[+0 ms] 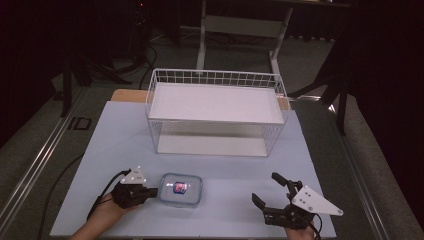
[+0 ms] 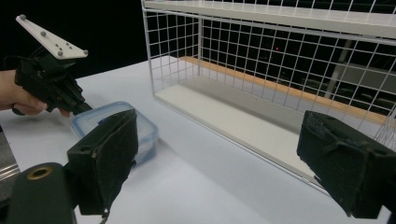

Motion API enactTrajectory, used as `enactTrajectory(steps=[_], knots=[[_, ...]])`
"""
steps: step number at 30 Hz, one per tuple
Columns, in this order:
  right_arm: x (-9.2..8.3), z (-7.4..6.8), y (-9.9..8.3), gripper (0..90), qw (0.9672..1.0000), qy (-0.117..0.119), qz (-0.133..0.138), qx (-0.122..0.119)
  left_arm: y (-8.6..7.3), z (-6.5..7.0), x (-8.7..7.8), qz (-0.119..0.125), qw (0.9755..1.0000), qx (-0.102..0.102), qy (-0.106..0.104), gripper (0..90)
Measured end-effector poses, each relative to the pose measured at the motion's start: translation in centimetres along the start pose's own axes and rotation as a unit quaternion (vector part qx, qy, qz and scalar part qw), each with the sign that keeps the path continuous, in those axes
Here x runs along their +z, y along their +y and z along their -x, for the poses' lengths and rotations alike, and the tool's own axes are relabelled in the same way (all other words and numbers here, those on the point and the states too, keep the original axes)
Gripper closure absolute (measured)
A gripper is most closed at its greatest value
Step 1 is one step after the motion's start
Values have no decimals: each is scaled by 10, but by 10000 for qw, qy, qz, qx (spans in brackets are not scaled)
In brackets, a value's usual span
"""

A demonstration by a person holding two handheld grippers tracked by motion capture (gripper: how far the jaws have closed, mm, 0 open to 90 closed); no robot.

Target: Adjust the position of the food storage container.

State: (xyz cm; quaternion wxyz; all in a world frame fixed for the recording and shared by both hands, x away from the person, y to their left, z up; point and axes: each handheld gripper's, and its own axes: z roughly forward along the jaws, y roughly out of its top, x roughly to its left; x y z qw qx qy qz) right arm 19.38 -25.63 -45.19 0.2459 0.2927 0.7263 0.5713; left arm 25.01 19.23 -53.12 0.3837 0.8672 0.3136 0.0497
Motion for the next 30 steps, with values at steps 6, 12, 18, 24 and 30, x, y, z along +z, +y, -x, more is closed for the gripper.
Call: enactTrajectory(steps=[6, 12, 18, 24, 30], knots=[[0, 0, -1, 126, 10000, 29, -32, 4, 13, 10, 15, -7, 9999, 103, -134, 900], [0, 0, -1, 126, 10000, 62, -55, -6, 24, 16, 28, 9, 9996, 151, -251, 900], [0, 0, -1, 126, 9999, 79, -77, -11, 32, 22, 39, 26, 9992, 212, -345, 900], [0, 0, -1, 126, 9999, 101, -82, -22, 38, 23, 47, 44, 9989, 214, -422, 900], [0, 0, -2, 126, 9999, 124, -92, -37, 49, 25, 57, 41, 9983, 302, -493, 900]])
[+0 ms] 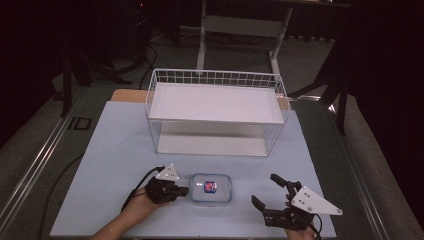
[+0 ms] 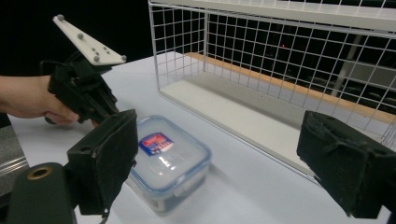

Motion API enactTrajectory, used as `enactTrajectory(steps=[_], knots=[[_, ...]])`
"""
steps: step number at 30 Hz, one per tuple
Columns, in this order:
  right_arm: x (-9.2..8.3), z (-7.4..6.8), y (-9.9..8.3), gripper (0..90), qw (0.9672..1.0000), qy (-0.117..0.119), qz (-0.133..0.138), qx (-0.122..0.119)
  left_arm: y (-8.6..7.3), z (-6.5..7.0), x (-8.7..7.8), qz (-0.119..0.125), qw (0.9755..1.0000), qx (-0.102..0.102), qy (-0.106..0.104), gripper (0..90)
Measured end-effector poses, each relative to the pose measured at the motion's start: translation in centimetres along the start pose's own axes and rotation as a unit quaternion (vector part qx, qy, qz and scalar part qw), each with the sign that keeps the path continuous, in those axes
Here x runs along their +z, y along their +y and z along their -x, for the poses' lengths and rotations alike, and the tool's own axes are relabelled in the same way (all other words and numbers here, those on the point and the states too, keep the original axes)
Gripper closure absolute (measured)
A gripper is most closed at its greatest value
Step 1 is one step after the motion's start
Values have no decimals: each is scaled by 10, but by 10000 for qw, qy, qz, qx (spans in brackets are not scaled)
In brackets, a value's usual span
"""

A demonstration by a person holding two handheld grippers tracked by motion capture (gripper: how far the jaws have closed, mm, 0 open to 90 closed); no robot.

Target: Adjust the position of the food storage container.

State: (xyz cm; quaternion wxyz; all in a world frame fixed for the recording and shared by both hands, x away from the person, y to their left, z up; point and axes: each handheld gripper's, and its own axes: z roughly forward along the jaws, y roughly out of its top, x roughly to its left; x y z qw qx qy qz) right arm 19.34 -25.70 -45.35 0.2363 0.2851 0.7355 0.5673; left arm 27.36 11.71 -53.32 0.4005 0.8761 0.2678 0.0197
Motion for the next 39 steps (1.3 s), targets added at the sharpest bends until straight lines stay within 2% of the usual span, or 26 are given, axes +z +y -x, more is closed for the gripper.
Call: enactTrajectory(steps=[7, 9, 12, 14, 15, 17, 18, 19, 20, 22, 23, 25, 27, 28, 29, 30, 31, 32, 33, 35, 36, 38, 39], knots=[[1, 1, -1, 126, 10000, 5, -34, -3, 4, 3, 9, -31, 10000, 62, -70, 900], [0, 1, -1, 126, 10000, 10, 1, 25, 1, 3, 5, -54, 9999, 72, -46, 900], [0, 2, -1, 126, 9999, 37, 88, 116, -3, 2, -7, 135, 9999, 27, -102, 900], [1, 1, 0, 126, 9999, 41, 132, 65, -5, 0, -18, 314, 9992, -85, -213, 825], [2, 0, 1, 126, 9999, 28, 112, 27, -6, 0, -25, 461, 9984, -109, -296, 818], [3, -2, 2, 134, 10000, -3, 60, -41, -6, 2, -36, 673, 9971, -67, -341, 751], [3, -2, 2, 134, 10000, -3, 60, -41, -6, 2, -36, 673, 9971, -67, -341, 724], [4, -4, 2, 136, 10000, -8, -10, -99, -6, 4, -46, 912, 9946, -106, -482, 724], [5, -7, 3, 136, 9999, -32, -85, -100, -5, 5, -50, 991, 9935, -129, -541, 631], [5, -6, 4, 135, 10000, 11, -97, -17, -4, 8, -58, 1158, 9914, -44, -607, 535], [6, -6, 5, 132, 10000, 36, -91, -18, -4, 10, -61, 1256, 9901, -34, -623, 453], [7, -7, 6, 132, 9999, 12, -112, -79, -3, 12, -67, 1445, 9875, -104, -622, 310], [8, -7, 9, 131, 9998, 70, -168, -64, 0, 15, -71, 1508, 9877, -122, -394, 178], [9, -7, 9, 125, 9998, 134, -142, -43, 0, 16, -72, 1582, 9865, -85, -408, 130], [9, -6, 10, 125, 9998, 150, -129, -51, 1, 16, -73, 1680, 9851, -85, -357, 100], [9, -6, 12, 118, 9997, 166, -173, -68, 2, 16, -73, 1708, 9849, -121, -257, 78], [10, -6, 13, 114, 9997, 163, -163, -69, 3, 16, -71, 1658, 9858, -175, -204, 45], [10, -6, 15, 114, 9998, 114, -174, -31, 4, 16, -70, 1699, 9850, -222, -196, 16], [12, -5, 17, 114, 9997, 125, -232, 18, 4, 16, -69, 1780, 9835, -239, -205, 16], [13, -3, 20, 125, 9998, 47, -200, -32, 4, 17, -67, 1914, 9809, -293, -206, 16], [14, -2, 21, 149, 9996, 121, -239, 42, 6, 17, -66, 1924, 9807, -243, -231, 16], [16, 3, 21, 148, 9995, 143, -210, 171, 8, 17, -66, 1863, 9821, -236, -155, 17], [16, 4, 20, 149, 9995, 143, -183, 215, 9, 17, -66, 1909, 9813, -226, -125, 16]])
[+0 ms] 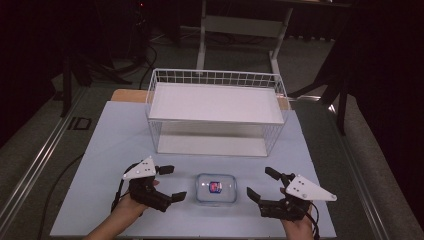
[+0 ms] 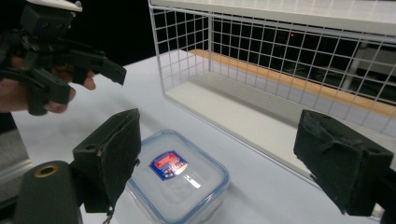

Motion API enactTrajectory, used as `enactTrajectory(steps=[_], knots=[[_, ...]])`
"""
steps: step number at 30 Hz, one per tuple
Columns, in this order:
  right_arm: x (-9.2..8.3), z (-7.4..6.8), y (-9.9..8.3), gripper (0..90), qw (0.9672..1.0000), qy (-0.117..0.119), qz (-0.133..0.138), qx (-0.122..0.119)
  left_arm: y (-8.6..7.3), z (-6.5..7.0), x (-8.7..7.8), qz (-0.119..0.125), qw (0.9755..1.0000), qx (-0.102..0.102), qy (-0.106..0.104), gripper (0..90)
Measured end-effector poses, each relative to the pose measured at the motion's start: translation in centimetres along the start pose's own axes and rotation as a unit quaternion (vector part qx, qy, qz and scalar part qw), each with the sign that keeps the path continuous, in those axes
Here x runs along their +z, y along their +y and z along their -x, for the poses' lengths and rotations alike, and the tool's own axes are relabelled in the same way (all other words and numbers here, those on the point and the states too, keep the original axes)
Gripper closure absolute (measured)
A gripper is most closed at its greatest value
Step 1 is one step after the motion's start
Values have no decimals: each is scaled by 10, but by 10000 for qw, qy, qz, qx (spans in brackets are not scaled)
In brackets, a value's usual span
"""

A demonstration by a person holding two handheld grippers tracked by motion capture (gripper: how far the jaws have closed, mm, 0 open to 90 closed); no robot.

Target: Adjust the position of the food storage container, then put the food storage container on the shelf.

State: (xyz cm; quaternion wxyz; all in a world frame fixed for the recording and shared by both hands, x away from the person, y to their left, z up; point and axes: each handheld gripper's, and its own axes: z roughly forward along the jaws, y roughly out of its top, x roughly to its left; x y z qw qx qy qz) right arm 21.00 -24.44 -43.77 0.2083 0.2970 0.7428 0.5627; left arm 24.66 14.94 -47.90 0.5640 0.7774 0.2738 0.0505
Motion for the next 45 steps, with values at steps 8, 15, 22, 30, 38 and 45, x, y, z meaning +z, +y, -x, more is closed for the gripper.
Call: enactTrajectory(steps=[8, 15, 22, 30, 38, 45], knots=[[12, 10, -10, 131, 9993, 257, -257, 97, 7, 1, 10, -169, 9997, -143, -85, 17], [20, 10, -7, 127, 9978, 87, -649, 32, 11, 1, 20, -222, 9987, -466, -4, 17], [37, 16, -8, 113, 9910, 196, -1116, 712, 13, -1, 35, -498, 9946, -911, -24, 17], [58, 31, -22, 112, 9660, 401, -1600, 1990, 1, -12, 55, -904, 9798, -1785, -51, 17], [78, 40, -43, 154, 9269, 538, -2197, 2996, -14, -25, 72, -1282, 9634, -2344, -213, 23], [88, 46, -53, 202, 8944, 713, -2456, 3669, -18, -31, 79, -1299, 9508, -2813, -43, 73]])
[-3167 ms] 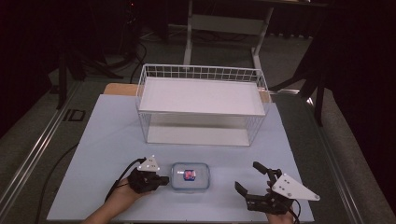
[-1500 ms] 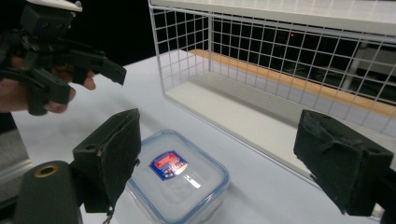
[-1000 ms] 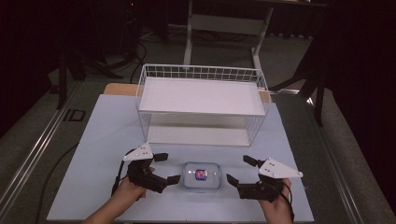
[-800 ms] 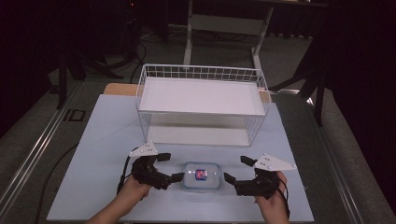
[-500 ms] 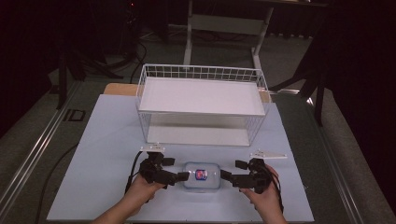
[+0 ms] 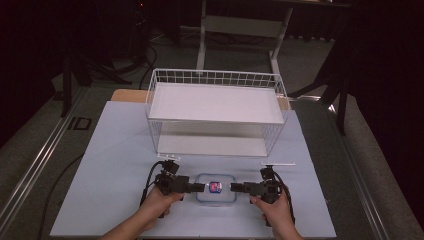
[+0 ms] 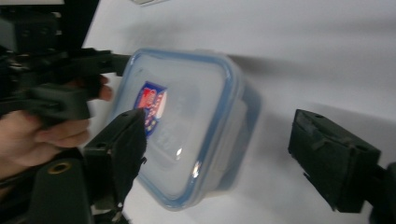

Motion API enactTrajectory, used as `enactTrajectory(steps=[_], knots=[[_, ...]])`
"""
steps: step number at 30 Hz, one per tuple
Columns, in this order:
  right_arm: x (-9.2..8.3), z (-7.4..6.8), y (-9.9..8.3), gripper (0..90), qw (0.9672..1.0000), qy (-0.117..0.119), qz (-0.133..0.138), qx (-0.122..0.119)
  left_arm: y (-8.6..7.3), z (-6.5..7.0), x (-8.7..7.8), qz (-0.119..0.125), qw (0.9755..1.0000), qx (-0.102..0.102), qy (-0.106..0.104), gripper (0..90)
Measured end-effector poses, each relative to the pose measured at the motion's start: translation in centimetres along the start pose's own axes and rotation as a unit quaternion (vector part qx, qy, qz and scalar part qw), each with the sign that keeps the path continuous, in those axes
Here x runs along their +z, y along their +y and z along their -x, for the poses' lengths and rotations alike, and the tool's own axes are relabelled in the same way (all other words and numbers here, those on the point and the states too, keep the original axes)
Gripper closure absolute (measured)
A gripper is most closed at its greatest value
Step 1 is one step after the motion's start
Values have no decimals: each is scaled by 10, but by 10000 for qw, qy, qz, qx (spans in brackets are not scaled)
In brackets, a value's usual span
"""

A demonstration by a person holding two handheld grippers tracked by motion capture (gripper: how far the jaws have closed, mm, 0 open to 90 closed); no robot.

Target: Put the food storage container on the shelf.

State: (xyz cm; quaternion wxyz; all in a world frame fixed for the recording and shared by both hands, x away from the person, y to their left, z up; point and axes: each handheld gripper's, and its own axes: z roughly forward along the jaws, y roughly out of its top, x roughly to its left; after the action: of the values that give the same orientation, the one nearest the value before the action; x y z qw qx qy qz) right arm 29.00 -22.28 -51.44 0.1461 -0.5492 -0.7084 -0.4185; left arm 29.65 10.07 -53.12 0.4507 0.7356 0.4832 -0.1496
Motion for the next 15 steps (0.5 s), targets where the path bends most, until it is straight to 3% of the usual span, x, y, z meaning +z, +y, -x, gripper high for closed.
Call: enactTrajectory(steps=[1, 4, 8, 9, 12, 15], knots=[[3, 2, 0, 223, 9997, 103, -109, 181, 0, 0, 1, -39, 10000, -49, 7, 73], [7, 4, 1, 289, 9990, 224, -219, 332, -2, -1, 5, -159, 9994, -313, -16, 132], [10, 3, 0, 319, 9982, 268, -317, 442, -5, 1, 10, -310, 9982, -515, -92, 188], [11, 3, -1, 335, 9980, 269, -316, 481, -6, 1, 10, -325, 9979, -546, -106, 234], [12, 2, -1, 373, 9977, 285, -338, 509, -7, 1, 11, -309, 9976, -576, -241, 247], [12, 3, -3, 443, 9968, 253, -393, 644, -6, 1, 9, -275, 9976, -598, -229, 334]])
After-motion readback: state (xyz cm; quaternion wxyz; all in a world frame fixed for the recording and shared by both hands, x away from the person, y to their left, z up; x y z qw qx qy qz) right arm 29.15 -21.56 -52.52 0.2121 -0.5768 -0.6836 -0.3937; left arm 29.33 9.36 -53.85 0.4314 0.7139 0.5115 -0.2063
